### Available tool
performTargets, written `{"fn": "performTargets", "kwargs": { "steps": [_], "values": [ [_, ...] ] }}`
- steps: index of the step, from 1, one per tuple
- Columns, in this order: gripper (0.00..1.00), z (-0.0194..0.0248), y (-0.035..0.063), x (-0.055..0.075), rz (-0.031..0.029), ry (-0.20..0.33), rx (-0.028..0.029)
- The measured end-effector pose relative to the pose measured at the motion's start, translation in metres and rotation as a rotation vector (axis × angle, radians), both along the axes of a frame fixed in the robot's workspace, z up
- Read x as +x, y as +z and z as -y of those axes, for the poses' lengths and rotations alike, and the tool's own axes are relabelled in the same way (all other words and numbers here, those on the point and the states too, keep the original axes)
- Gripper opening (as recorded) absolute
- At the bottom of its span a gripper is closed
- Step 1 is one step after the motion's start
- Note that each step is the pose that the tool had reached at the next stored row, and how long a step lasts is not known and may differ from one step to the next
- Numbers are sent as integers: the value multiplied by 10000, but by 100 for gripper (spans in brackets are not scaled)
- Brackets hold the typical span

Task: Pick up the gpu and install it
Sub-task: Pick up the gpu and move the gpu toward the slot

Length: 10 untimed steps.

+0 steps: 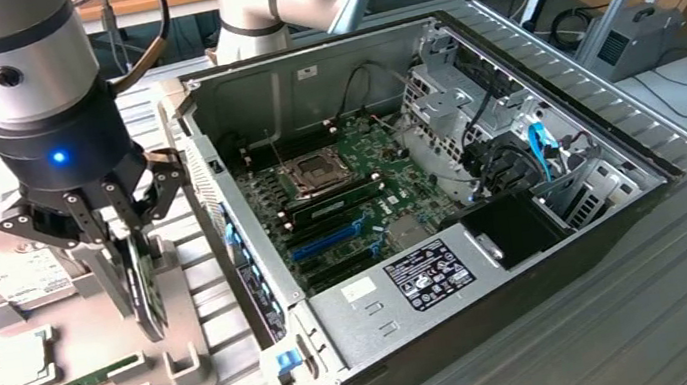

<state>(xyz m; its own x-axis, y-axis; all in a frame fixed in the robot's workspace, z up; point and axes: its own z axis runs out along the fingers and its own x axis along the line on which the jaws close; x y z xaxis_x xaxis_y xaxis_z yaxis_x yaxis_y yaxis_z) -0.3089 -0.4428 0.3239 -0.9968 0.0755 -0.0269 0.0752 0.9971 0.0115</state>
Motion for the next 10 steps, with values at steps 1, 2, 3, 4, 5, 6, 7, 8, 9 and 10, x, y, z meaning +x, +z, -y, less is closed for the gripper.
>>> {"fn": "performTargets", "kwargs": {
  "steps": [1,2,3,4,5,6,7,8,9,10],
  "values": [
    [27,0,3,0,0,0,0],
    [27,0,6,0,0,0,0],
    [27,0,10,0,0,0,0],
    [27,0,13,0,0,0,0],
    [27,0,17,0,1,0,0],
    [27,0,21,0,1,0,1],
    [27,0,24,0,1,0,1],
    [27,0,28,0,0,0,0],
    [27,0,31,0,1,0,1],
    [27,0,37,0,0,0,0]
  ]
}}
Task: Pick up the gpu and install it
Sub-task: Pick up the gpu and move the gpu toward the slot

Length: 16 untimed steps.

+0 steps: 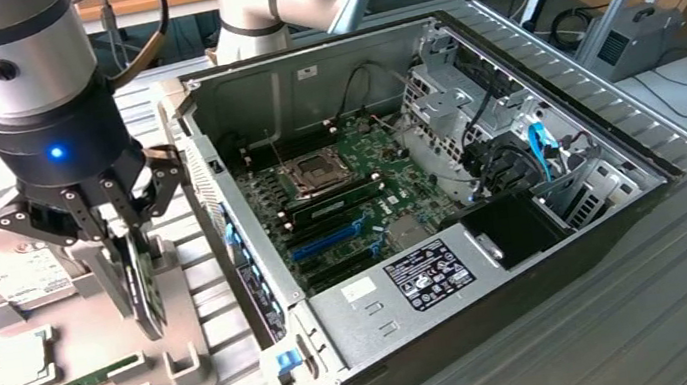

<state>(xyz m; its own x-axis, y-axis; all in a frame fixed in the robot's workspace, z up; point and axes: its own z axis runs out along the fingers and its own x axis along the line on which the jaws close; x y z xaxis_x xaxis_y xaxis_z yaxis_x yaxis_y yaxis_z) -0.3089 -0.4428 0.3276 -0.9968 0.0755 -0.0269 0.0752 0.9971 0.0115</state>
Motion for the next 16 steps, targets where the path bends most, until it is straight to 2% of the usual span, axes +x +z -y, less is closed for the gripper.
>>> {"fn": "performTargets", "kwargs": {
  "steps": [16],
  "values": [
    [27,0,70,0,1,0,1]
  ]
}}
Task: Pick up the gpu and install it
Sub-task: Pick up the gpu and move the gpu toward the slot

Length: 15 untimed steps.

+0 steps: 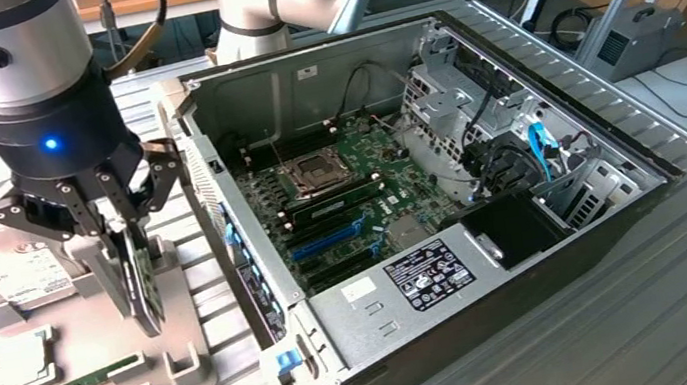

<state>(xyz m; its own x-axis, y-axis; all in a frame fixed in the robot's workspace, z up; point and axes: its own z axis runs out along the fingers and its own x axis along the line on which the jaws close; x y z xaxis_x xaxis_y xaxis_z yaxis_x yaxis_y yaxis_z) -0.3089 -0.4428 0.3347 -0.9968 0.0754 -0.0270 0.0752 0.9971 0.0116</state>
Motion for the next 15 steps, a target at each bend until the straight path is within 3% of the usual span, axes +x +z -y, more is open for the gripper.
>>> {"fn": "performTargets", "kwargs": {
  "steps": [15],
  "values": [
    [27,0,102,0,-1,0,0]
  ]
}}
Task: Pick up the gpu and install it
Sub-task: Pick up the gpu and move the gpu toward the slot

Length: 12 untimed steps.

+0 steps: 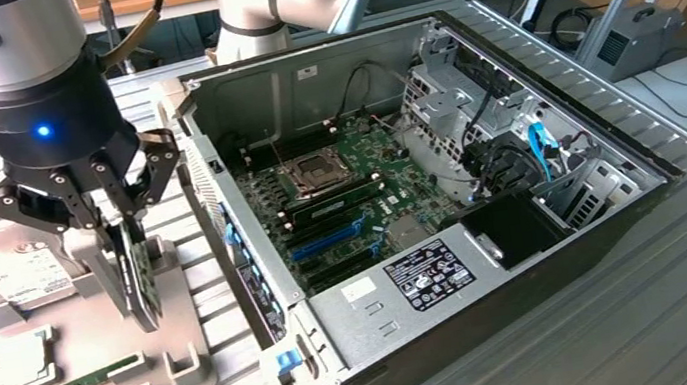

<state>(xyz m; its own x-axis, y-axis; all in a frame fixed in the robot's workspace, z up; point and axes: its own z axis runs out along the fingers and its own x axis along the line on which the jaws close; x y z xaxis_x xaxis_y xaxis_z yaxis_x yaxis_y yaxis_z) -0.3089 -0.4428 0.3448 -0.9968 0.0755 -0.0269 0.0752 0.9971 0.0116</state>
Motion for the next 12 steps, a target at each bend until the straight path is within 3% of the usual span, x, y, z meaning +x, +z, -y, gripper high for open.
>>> {"fn": "performTargets", "kwargs": {
  "steps": [12],
  "values": [
    [27,0,64,0,0,0,0]
  ]
}}
